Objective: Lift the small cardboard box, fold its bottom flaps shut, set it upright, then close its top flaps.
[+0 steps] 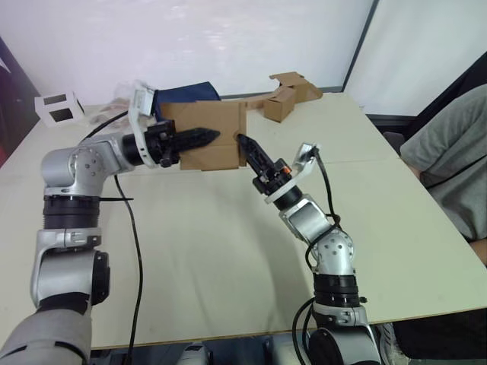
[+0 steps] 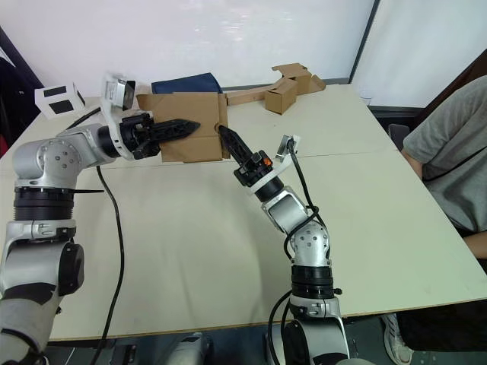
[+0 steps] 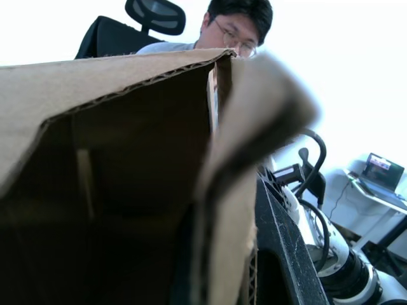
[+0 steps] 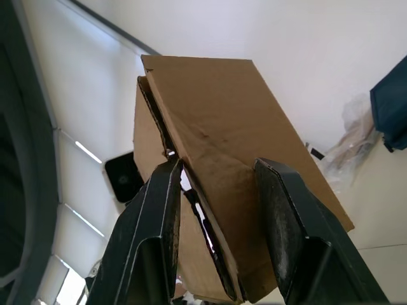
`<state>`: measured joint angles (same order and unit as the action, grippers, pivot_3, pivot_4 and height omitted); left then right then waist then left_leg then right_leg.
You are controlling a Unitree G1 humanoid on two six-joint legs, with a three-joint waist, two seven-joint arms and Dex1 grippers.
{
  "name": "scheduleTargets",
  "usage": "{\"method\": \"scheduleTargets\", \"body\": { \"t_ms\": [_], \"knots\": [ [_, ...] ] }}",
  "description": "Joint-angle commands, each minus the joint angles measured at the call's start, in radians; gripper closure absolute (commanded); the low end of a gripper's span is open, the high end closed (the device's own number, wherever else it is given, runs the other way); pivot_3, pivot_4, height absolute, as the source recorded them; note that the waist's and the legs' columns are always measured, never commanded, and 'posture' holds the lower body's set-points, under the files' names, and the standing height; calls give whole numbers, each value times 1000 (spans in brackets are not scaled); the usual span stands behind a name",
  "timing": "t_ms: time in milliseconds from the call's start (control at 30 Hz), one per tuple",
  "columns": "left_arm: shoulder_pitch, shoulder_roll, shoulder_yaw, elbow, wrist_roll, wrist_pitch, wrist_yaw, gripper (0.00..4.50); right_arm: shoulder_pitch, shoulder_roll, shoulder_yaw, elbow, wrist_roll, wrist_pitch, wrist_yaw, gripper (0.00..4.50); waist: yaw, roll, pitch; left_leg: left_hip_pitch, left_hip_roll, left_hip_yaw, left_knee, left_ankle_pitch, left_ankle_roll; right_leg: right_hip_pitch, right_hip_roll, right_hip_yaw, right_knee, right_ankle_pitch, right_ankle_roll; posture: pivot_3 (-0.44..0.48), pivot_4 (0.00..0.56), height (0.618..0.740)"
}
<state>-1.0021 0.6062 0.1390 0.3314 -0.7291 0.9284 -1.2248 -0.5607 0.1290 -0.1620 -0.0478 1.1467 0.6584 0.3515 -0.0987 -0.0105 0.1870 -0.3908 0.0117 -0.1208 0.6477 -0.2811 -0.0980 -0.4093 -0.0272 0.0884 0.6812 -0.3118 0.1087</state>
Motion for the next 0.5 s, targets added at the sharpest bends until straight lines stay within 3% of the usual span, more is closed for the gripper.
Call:
{"method": "scheduleTargets", "body": {
  "t_ms": [33,500],
  "knots": [
    [-14,-7,6,-26,-15,-5,-4,4500,-9,-6,64,-91,63,79,62,2708,0,0,0,0,0,0,0,0,0,0,0,0,0,0,0,0,150,740],
    [-9,-17,9,-19,-13,-9,-4,4500,-37,-41,149,-106,-197,-13,76,2708,0,0,0,0,0,0,0,0,0,0,0,0,0,0,0,0,150,740]
  ]
}}
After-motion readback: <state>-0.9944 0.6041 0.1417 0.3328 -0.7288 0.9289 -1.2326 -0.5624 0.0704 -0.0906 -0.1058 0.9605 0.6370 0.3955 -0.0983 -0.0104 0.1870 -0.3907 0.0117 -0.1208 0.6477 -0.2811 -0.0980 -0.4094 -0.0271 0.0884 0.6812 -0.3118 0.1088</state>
